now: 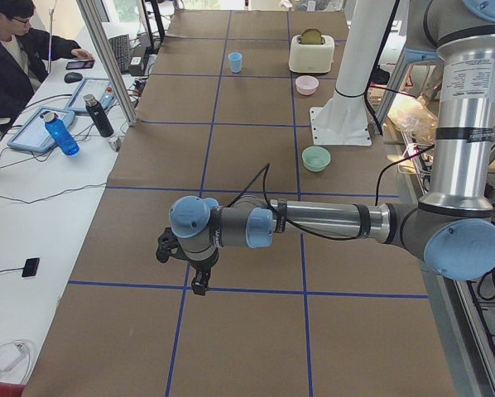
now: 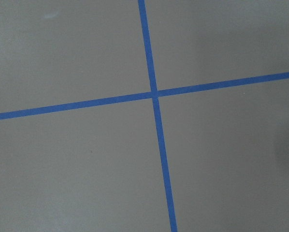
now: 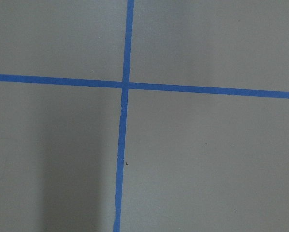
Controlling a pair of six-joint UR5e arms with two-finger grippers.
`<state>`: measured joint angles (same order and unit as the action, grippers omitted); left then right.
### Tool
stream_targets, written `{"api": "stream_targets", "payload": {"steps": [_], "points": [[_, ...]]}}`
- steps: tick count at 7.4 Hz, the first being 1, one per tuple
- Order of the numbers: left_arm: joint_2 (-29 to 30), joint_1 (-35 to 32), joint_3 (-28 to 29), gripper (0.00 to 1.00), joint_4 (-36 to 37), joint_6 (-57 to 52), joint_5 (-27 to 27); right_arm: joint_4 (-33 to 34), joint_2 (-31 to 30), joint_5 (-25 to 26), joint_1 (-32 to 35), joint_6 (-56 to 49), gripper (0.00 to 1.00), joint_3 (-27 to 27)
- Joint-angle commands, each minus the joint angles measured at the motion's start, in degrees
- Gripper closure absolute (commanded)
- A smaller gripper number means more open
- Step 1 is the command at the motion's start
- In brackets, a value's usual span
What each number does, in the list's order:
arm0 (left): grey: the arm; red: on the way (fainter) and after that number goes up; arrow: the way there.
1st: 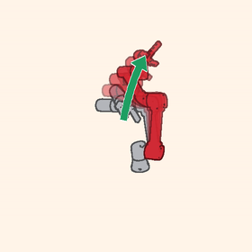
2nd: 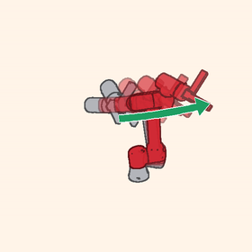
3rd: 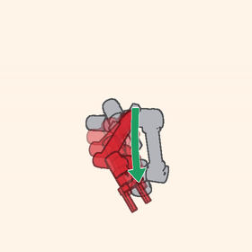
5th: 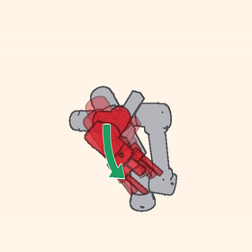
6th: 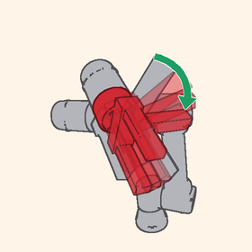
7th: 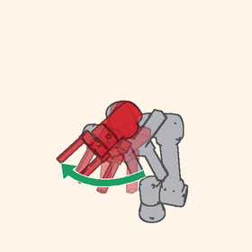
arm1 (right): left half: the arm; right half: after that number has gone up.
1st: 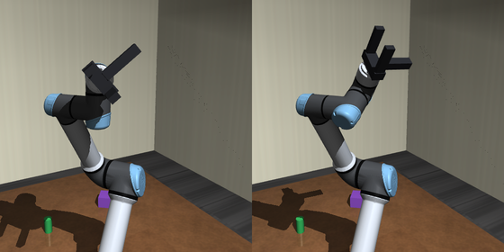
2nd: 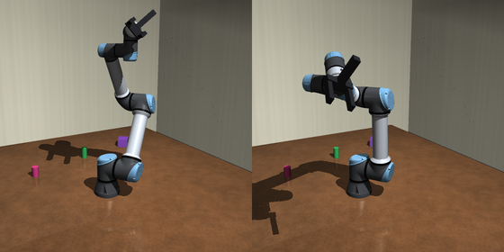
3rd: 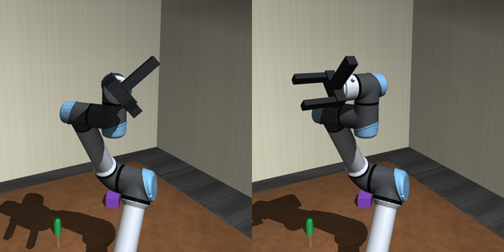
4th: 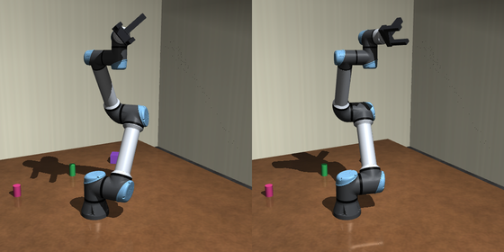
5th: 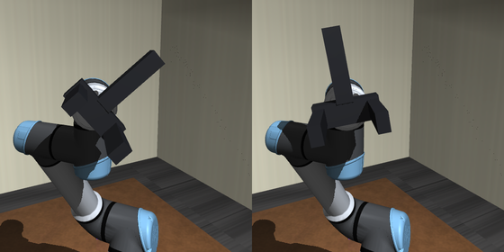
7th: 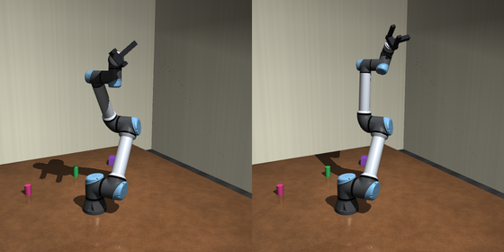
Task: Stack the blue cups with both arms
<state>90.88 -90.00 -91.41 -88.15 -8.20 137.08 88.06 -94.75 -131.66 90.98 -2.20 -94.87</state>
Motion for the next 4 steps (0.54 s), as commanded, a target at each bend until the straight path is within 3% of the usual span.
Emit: {"api": "stream_targets", "payload": {"steps": [1,4], "points": [[0.09,0.09,0.26,0.02,-0.09,-0.06,-0.06,-0.08,0.00,-0.17,-0.02,0.00,0.00,0.04],[0.18,0.09,-1.83,0.02,-0.09,-0.15,-0.06,-0.17,-0.52,-0.09,0.07,-0.88,0.00,-2.05]]}}
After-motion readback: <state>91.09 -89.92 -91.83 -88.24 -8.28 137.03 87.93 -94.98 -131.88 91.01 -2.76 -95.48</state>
